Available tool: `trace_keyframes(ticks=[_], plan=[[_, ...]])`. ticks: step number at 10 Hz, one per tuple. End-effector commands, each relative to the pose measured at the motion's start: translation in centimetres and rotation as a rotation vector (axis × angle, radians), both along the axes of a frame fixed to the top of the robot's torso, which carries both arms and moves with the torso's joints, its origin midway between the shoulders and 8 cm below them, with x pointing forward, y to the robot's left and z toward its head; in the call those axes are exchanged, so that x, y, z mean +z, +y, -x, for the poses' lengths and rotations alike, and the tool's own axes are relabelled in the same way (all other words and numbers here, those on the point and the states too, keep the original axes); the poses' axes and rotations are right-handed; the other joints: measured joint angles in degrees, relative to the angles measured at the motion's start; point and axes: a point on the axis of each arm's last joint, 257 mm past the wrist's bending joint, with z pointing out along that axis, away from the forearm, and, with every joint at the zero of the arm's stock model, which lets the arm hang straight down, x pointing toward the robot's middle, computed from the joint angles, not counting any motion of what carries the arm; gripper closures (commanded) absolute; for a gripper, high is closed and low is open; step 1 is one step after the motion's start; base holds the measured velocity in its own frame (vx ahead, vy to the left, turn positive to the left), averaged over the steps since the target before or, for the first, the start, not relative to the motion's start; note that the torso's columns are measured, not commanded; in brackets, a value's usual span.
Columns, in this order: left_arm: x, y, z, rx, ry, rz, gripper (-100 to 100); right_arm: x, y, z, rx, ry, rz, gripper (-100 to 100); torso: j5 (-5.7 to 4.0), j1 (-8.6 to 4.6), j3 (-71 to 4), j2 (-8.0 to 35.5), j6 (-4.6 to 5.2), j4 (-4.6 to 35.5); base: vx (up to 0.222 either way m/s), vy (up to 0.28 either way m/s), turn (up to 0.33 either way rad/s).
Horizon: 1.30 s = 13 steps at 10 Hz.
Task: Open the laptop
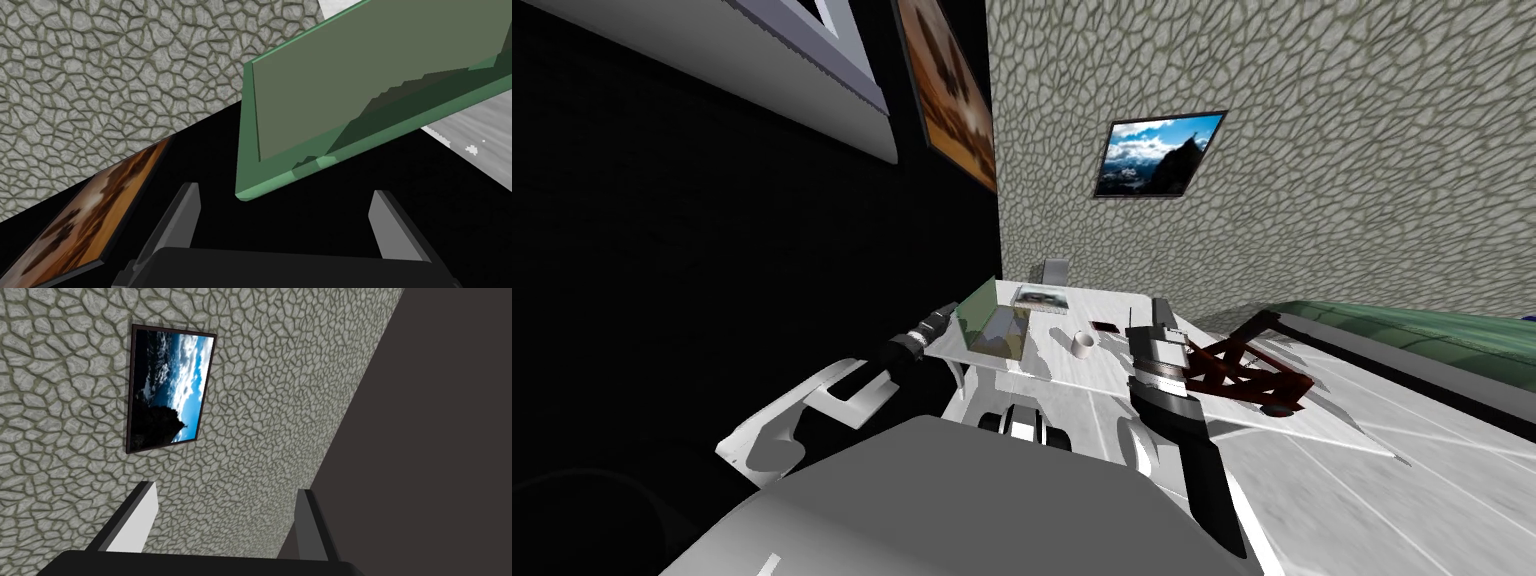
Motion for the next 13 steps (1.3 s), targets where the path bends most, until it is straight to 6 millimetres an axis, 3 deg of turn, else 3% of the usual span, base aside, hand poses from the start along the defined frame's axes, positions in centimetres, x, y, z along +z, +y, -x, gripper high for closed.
trace_keyframes(ticks=[1, 5, 9, 10, 13], plan=[[0.0, 0.0, 0.0, 0.001, 0.0, 0.0, 100, 0.0, 0.0, 0.0, 0.0, 0.0, 0.0, 0, 0.0, -0.04, 0.02, 0.1, 0.0, 0.0, 0.011, 0.004, 0.0], [-0.1, 2.5, -0.8, 0.021, -0.007, -0.196, 100, 0.0, 0.0, 0.0, 0.0, 0.0, 0.0, 0, 0.23, -0.45, 0.08, -0.07, 0.24, -0.49, -0.036, -0.132, -0.043], [-0.1, 5.0, -1.6, 0.042, -0.005, -0.393, 100, 0.0, 0.0, 0.0, 0.0, 0.0, 0.0, 0, 0.17, -0.03, -0.1, -0.2, 0.08, -0.27, -0.052, -0.176, -0.062], [0.4, 4.7, -1.6, 0.039, -0.014, -0.368, 100, 0.0, 0.0, 0.0, 0.0, 0.0, 0.0, 0, 0.14, 0.11, -0.03, -0.04, 0.01, -0.15, -0.03, -0.077, -0.019], [-0.4, 6.2, -2.3, 0.056, -0.016, -0.456, 100, 0.0, 0.0, 0.0, 0.0, 0.0, 0.0, 0, 0.17, 0.32, 0.07, 0.11, -0.17, -0.05, -0.03, -0.085, -0.054]])
